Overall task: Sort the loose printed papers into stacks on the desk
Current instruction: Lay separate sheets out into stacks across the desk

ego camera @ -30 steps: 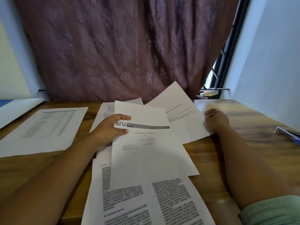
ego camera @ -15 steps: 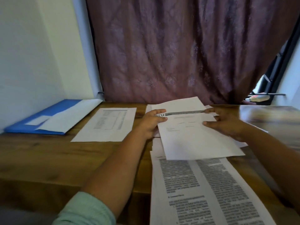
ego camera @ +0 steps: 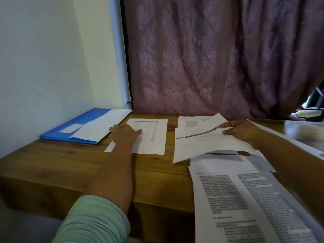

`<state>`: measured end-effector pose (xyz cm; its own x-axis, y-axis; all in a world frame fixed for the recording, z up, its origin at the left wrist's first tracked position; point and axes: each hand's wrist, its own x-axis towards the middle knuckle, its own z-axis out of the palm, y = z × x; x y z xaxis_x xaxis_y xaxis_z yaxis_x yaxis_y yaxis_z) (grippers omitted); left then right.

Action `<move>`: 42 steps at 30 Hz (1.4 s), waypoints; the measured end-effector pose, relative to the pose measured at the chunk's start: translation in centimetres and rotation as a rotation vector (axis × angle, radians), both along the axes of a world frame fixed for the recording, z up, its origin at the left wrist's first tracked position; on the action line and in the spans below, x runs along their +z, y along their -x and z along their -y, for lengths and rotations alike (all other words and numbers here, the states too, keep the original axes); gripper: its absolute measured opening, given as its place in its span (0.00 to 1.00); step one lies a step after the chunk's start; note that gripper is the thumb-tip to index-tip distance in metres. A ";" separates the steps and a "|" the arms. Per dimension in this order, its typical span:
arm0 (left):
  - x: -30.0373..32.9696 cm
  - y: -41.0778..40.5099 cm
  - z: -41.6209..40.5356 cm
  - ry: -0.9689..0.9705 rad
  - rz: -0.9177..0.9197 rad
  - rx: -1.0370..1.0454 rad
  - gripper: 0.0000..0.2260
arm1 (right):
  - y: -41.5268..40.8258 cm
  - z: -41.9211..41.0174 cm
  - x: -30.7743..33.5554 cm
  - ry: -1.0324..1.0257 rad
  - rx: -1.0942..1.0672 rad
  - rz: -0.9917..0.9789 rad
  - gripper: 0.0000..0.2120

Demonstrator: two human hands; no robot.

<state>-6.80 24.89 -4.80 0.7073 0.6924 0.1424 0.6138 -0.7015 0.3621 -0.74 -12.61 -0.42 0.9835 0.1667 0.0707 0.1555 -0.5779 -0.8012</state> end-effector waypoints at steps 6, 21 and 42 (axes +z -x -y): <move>-1.7 -1.1 -1.5 -0.021 -0.098 -0.014 0.46 | -1.7 -1.3 -0.4 0.065 0.011 0.018 0.15; 0.4 0.0 0.4 -0.081 0.025 -0.007 0.42 | -3.4 1.5 -0.9 0.121 -0.211 -0.132 0.16; 0.7 -8.5 15.2 0.229 -0.089 -0.546 0.20 | -3.7 8.3 -3.2 0.199 -0.181 -0.151 0.13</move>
<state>1.71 9.73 -4.10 0.9718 0.2318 -0.0441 0.2218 -0.8340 0.5052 3.00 -20.90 -3.57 0.9953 -0.0164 -0.0950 -0.0766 -0.7333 -0.6756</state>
